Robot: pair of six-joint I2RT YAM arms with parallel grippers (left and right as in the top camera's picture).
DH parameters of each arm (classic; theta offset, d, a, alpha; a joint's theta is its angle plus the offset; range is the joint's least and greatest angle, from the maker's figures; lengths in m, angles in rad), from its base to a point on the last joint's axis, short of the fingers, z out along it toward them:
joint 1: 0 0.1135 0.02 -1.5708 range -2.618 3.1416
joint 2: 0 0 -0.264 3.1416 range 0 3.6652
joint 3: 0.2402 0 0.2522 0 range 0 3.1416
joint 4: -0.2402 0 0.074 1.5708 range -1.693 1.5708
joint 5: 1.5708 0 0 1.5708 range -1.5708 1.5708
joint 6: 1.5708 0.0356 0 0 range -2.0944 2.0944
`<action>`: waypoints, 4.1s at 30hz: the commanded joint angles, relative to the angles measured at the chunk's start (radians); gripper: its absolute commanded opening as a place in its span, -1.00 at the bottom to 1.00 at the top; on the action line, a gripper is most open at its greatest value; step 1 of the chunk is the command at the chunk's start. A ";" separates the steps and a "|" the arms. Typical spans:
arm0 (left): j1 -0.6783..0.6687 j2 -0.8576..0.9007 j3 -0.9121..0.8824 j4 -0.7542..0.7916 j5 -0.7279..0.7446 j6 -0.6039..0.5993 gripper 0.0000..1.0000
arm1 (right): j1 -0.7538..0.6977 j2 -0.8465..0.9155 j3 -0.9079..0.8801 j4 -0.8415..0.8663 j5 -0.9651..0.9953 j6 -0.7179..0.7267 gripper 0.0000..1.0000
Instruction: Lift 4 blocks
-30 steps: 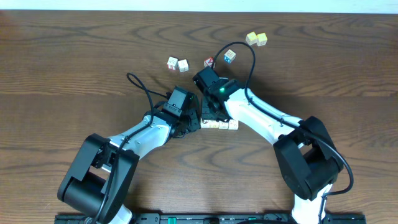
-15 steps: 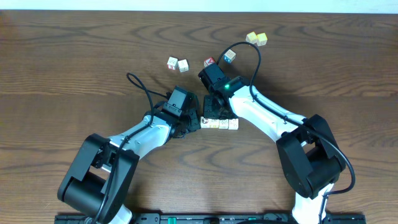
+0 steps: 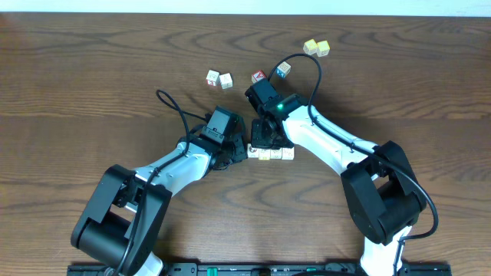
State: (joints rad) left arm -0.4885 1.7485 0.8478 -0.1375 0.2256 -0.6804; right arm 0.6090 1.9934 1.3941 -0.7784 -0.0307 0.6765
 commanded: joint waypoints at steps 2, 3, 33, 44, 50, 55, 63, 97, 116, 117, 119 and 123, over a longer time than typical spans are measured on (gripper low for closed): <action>-0.001 0.003 0.000 -0.019 -0.037 0.002 -0.87 | -0.005 0.005 0.011 0.010 -0.001 -0.005 -0.98; -0.001 0.003 0.000 -0.019 -0.037 0.002 -0.85 | -0.008 0.005 0.012 0.012 -0.001 -0.005 -0.98; 0.124 0.003 -0.026 -0.090 -0.059 -0.040 -0.85 | 0.026 0.005 0.016 0.108 -0.048 -0.015 -0.98; 0.124 0.003 -0.026 -0.090 -0.059 -0.039 -0.86 | 0.042 0.032 0.004 0.106 -0.023 0.007 -0.97; 0.124 0.003 -0.026 -0.090 -0.059 -0.039 -0.85 | 0.042 0.053 0.004 0.105 -0.031 0.007 -0.97; 0.124 0.003 -0.026 -0.090 -0.059 -0.039 -0.85 | 0.040 0.053 0.005 0.102 -0.043 0.007 -0.97; 0.124 0.003 -0.026 -0.090 -0.059 -0.039 -0.85 | 0.022 0.053 0.005 0.095 -0.057 0.007 -0.98; 0.124 0.003 -0.026 -0.090 -0.059 -0.039 -0.85 | -0.104 0.021 0.076 -0.097 -0.097 -0.082 -0.97; 0.124 0.003 -0.026 -0.090 -0.059 -0.039 -0.85 | -0.089 0.021 0.076 -0.135 -0.077 -0.079 -0.97; 0.124 0.003 -0.026 -0.090 -0.059 -0.039 -0.85 | -0.089 0.021 0.076 -0.135 -0.079 -0.079 -0.97; 0.124 0.003 -0.026 -0.090 -0.059 -0.039 -0.85 | -0.089 0.021 0.076 -0.135 -0.084 -0.079 -0.97; 0.124 0.003 -0.026 -0.090 -0.059 -0.039 -0.85 | -0.089 0.021 0.076 -0.135 -0.092 -0.079 -0.97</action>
State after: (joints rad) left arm -0.3702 1.7348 0.8532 -0.2077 0.2138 -0.7109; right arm 0.5117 2.0327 1.4609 -0.9123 -0.1165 0.5922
